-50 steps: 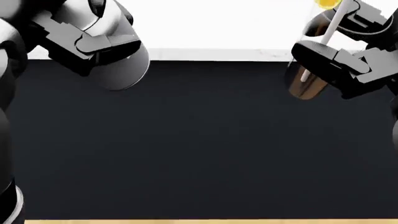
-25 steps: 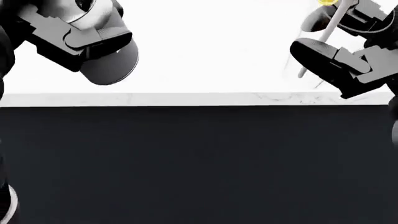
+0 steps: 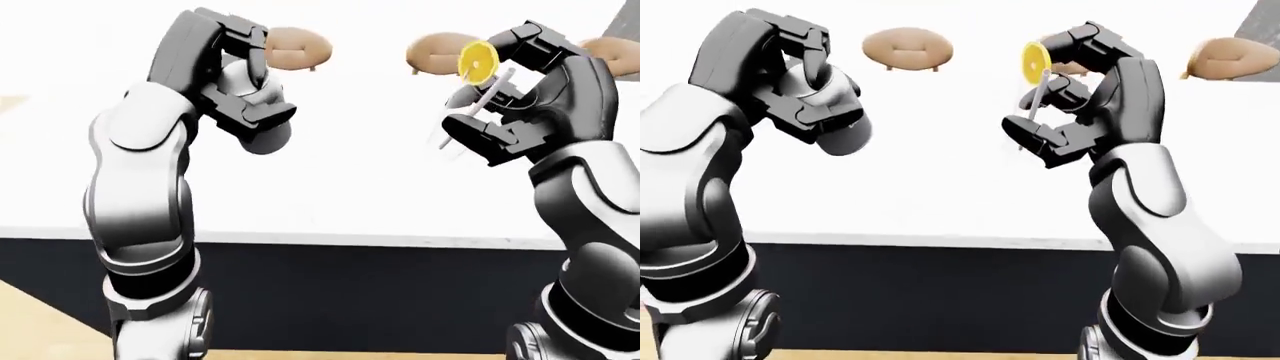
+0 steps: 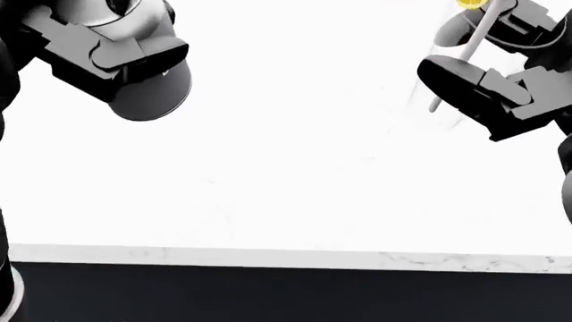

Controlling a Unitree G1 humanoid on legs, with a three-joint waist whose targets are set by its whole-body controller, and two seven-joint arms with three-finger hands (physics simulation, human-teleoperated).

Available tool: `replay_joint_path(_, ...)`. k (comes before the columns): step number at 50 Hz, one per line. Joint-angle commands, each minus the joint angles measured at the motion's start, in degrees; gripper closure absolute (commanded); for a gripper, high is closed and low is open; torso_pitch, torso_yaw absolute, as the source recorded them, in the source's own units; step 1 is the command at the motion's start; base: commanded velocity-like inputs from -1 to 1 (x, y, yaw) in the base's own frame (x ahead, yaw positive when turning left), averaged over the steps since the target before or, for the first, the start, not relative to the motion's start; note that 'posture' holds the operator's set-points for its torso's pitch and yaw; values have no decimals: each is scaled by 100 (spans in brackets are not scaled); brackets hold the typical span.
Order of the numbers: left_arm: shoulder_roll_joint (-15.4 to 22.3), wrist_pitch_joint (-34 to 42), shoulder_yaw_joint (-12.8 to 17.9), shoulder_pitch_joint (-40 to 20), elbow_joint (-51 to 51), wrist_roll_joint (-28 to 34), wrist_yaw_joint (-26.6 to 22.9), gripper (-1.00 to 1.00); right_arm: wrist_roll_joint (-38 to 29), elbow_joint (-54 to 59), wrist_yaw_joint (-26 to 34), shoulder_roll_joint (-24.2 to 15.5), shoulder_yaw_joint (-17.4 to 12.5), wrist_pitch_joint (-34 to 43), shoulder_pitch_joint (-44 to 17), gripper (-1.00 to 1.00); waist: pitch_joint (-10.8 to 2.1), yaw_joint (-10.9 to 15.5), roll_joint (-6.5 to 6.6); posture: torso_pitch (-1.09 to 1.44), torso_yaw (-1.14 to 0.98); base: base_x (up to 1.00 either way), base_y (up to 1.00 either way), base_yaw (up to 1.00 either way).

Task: Move the drinks to the dining counter.

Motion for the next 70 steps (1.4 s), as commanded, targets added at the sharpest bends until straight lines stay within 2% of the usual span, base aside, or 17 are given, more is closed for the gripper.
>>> replay_joint_path(1,117,-82,153,-219,-103,45,59,100,-11,-141,14,-48,7,-179,-227,100,-121,43,-150,0,0,0,0,0)
replay_joint_path(2,124,-87,154,-220,-99,44,56,100,-6,-145,15,-50,0,-170,-241,100,-127,72,-77,0,0,0,0,0)
replay_joint_path(5,127,-88,155,-233,-90,42,57,100,-7,-156,18,-53,2,-160,-255,100,15,71,66,0,0,0,0,0)
replay_joint_path(7,131,-87,156,-245,-87,40,55,100,7,-162,15,-59,-16,-141,-267,100,49,43,149,0,0,0,0,0)
replay_joint_path(9,142,-60,154,-261,-110,41,47,100,24,-183,5,-62,-27,-124,-270,99,-24,-8,287,0,0,0,0,0)
replay_joint_path(11,140,-31,143,-262,-131,49,45,100,34,-185,-5,-65,-33,-119,-271,100,-186,-52,573,0,0,0,0,0)
replay_joint_path(12,139,-31,142,-263,-131,49,43,100,32,-182,-1,-66,-30,-132,-258,100,-192,-99,416,0,0,0,0,0)
replay_joint_path(19,120,-79,87,-277,-58,98,32,100,11,-170,2,-65,-8,-163,-229,99,-308,17,268,0,0,0,0,0)
replay_joint_path(32,-201,-1080,-39,-308,1217,344,262,100,66,-183,-32,-103,-57,-125,-280,99,-265,49,193,0,0,0,0,0)
replay_joint_path(41,-461,-2342,-27,-585,3052,235,975,100,108,-162,-69,-85,-48,-207,-228,99,-270,58,171,0,0,0,0,0)
replay_joint_path(50,-510,-3221,-37,-785,4429,98,1392,100,132,-174,-95,-92,-43,-193,-237,99,-283,25,177,0,0,0,0,0)
replay_joint_path(56,-546,-3617,-108,-786,4930,150,1541,100,94,-135,-43,-89,-43,-282,-162,99,-303,4,188,0,0,0,0,0)
replay_joint_path(63,-619,-3757,-191,-705,5005,350,1466,100,100,-169,-41,-71,-54,-272,-132,99,-324,-4,195,0,0,0,0,0)
replay_joint_path(64,-632,-3795,-183,-687,5041,361,1458,84,106,-176,-47,-69,-58,-264,-130,100,-326,-3,196,0,0,0,0,0)
replay_joint_path(70,-670,-3942,-193,-660,5216,449,1431,32,90,-163,-31,-61,-48,-289,-107,100,-354,-2,203,0,0,0,0,0)
